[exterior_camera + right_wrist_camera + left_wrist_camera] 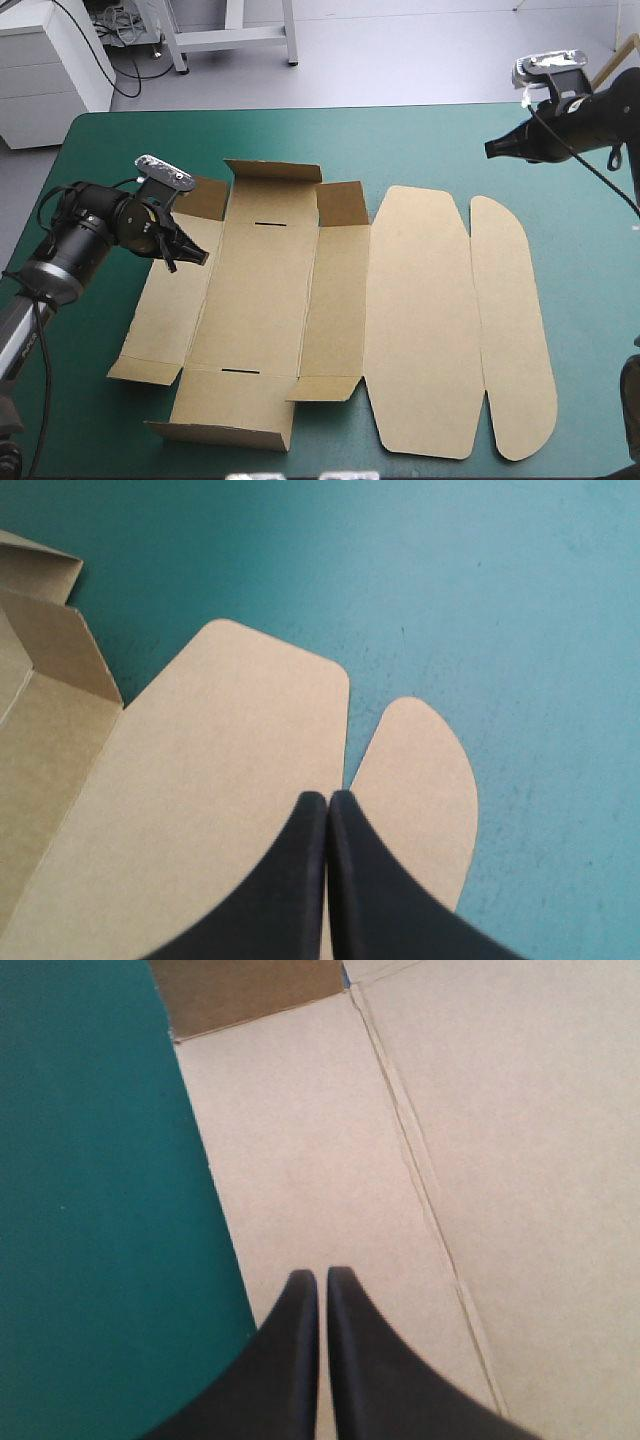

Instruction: Fold the box

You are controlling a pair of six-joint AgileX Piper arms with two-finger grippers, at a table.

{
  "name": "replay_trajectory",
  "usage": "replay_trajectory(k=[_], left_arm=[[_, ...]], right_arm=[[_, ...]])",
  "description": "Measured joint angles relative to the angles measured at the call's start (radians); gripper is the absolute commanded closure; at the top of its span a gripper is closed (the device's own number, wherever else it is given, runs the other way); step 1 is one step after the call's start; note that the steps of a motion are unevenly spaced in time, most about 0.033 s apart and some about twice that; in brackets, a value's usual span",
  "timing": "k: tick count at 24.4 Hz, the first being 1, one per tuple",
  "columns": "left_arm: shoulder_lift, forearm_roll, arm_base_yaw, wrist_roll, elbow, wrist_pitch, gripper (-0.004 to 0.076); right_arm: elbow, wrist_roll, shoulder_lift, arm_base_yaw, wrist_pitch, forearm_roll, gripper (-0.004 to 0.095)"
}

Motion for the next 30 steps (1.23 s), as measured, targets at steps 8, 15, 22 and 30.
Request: replay_trajectory(k=[8, 15, 22, 30], left_arm=[[0.04, -0.403, 0.252, 0.313, 0.0, 0.015, 0.0708], [0.04, -0.656, 0.622, 0.494, 0.0, 0.22, 0.0708], [0.04, -0.702, 0.813, 0.531, 0.0, 0.231, 0.0708], [0.04, -0.641, 0.835, 0.541, 0.0, 0.234, 0.0701]], right_arm=[[0.277, -0.03, -0.169, -0.003, -0.066, 0.008, 0.0927], [0.495, -0.05, -0.256, -0.003, -0.152, 0.008, 0.0927], [0.574, -0.064, -0.308, -0.003, -0.166, -0.004, 0.0927], [0.596, -0.065, -0.363, -0.003, -0.167, -0.02, 0.0927]])
